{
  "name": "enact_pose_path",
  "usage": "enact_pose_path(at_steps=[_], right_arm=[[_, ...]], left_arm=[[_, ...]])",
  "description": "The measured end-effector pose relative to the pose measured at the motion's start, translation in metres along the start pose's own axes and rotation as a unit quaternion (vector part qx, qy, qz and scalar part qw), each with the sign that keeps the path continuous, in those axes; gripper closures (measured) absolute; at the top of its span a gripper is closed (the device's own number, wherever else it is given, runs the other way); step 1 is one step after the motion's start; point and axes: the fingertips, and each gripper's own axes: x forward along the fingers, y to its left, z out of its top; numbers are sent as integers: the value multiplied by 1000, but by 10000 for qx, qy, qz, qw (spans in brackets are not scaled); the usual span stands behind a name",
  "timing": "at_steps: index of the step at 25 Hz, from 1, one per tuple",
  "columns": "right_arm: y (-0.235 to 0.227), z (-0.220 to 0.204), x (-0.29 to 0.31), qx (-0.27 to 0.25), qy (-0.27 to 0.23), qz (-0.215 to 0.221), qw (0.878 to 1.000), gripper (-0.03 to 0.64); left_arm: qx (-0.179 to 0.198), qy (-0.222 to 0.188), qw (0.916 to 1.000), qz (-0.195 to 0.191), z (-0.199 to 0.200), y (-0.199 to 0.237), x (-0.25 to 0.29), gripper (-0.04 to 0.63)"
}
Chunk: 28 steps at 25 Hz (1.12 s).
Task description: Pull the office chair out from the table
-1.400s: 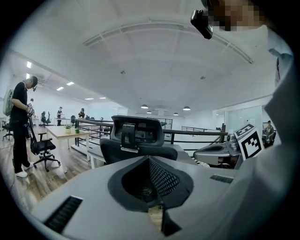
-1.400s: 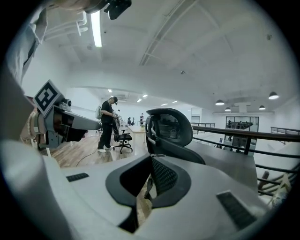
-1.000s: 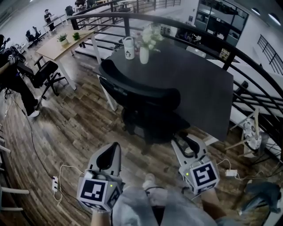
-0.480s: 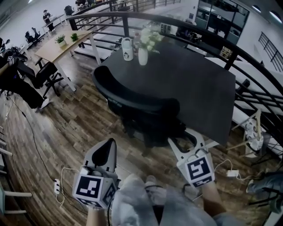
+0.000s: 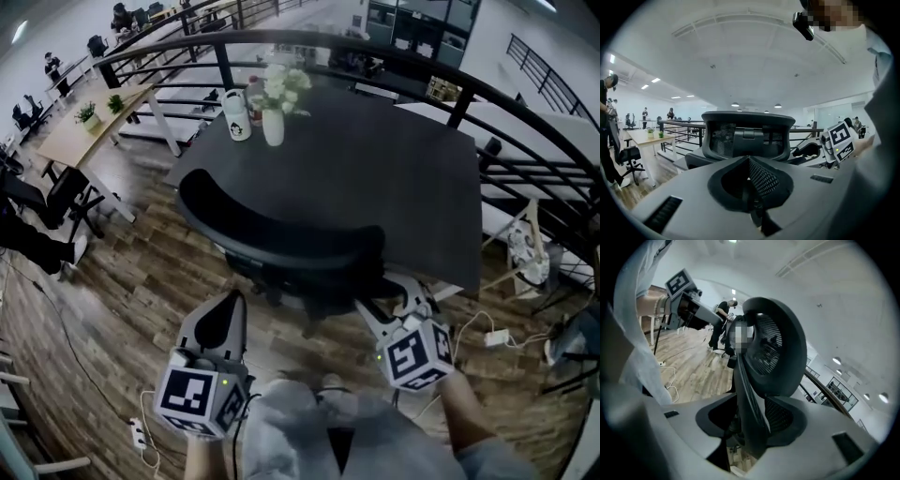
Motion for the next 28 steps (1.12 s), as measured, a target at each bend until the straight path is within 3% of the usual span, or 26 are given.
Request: enact_pose_path(at_steps=[10, 14, 18, 23, 28], right_arm=[[0, -2, 11, -140, 657, -185, 9976, 453], [1, -1, 11, 61, 684, -302, 9972, 453], [-2, -5, 10, -2, 777, -411, 9961, 451], [0, -7, 8, 125, 826, -627, 9945, 445], [-1, -2, 9, 199, 817, -708, 9939, 445]], left_arm=[[374, 7, 9972, -649, 5, 59, 25, 594], [969, -22, 9914, -884, 7, 81, 31, 594], [1707, -8, 9768, -1291, 6, 92, 36, 592], [2344, 69, 9571, -1703, -1, 110, 42, 577], [3245, 161, 9263, -1906, -11, 127, 59, 508]])
